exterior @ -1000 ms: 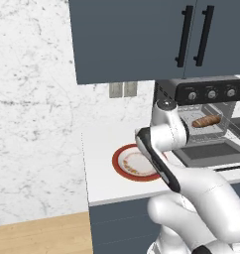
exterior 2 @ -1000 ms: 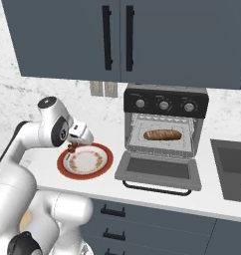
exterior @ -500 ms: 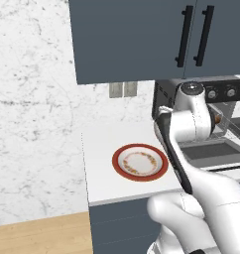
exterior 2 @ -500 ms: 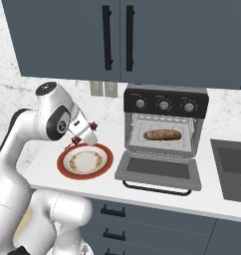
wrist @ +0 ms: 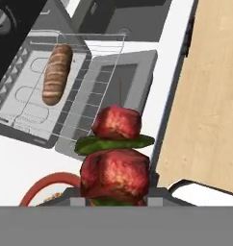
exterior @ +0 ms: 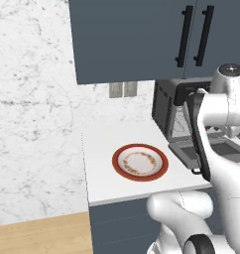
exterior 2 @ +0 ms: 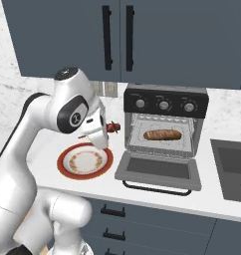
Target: Pick up the kebab skewer and baguette bread, and place them inside the toaster oven. Close the toaster oven door and start by setting the timer.
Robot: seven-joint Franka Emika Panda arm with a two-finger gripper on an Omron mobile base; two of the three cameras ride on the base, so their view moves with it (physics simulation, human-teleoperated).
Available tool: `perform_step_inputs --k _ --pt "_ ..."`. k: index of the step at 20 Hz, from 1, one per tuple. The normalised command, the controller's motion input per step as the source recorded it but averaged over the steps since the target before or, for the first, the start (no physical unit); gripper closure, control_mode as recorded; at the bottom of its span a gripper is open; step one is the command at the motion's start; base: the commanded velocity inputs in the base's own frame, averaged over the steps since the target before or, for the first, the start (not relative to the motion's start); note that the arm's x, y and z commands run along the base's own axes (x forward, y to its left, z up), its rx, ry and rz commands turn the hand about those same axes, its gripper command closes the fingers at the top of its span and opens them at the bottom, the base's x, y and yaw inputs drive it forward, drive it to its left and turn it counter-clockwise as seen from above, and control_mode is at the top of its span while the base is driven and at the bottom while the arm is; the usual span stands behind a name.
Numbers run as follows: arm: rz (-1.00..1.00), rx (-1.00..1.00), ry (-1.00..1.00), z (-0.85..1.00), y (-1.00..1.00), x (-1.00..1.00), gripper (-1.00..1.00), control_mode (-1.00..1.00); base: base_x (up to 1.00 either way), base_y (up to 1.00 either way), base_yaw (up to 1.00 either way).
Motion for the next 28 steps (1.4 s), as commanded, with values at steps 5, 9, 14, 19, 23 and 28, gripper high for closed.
perform_step_inputs --k 5,9,14,19,23,28 --pt "-0.45 0.19 -0.02 0.23 -0.71 0.0 1.0 -1.0 0.0 0.0 0.0" --pt "-0.31 0.19 -0.04 0.07 -0.71 0.08 1.0 -1.0 0.0 0.0 0.0" --pt "-0.14 0.12 0.0 0.0 -0.57 0.21 1.0 -1.0 0.0 0.0 0.0" --pt "0.02 0.0 0.0 -0.24 -0.17 0.48 1.0 -1.0 0.0 0.0 0.0" --pt "0.24 0.0 -0.01 -0.34 -0.07 0.65 1.0 -1.0 0.0 0.0 0.0" --pt "0.29 0.0 0.0 -0.34 -0.01 0.76 1.0 -1.0 0.0 0.0 0.0"
